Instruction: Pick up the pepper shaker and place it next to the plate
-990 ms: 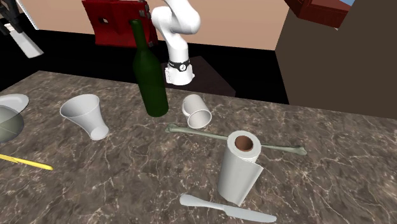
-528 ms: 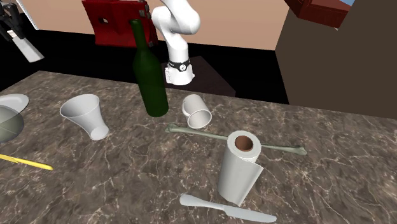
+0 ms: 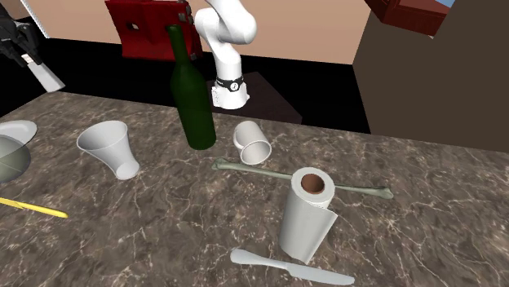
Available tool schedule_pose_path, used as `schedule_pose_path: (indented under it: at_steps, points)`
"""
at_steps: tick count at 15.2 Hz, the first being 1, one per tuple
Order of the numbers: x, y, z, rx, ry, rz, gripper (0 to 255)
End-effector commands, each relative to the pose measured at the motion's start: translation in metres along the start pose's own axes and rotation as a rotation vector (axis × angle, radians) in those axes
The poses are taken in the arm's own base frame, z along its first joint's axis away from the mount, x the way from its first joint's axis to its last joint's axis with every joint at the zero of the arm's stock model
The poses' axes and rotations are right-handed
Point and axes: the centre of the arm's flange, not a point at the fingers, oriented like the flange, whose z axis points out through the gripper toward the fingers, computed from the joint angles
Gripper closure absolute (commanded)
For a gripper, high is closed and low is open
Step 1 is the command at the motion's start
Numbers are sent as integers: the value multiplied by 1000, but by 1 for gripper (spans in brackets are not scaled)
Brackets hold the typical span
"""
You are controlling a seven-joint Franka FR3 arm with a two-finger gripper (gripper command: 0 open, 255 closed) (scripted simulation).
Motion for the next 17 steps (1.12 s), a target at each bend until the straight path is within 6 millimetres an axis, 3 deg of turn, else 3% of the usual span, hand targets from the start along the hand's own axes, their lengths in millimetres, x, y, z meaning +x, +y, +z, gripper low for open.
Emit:
schedule_pose_path:
  at_steps: [1,17]
  points:
    - [1,0,11,0,0,0,255]
    - [3,7,95,0,0,0,255]
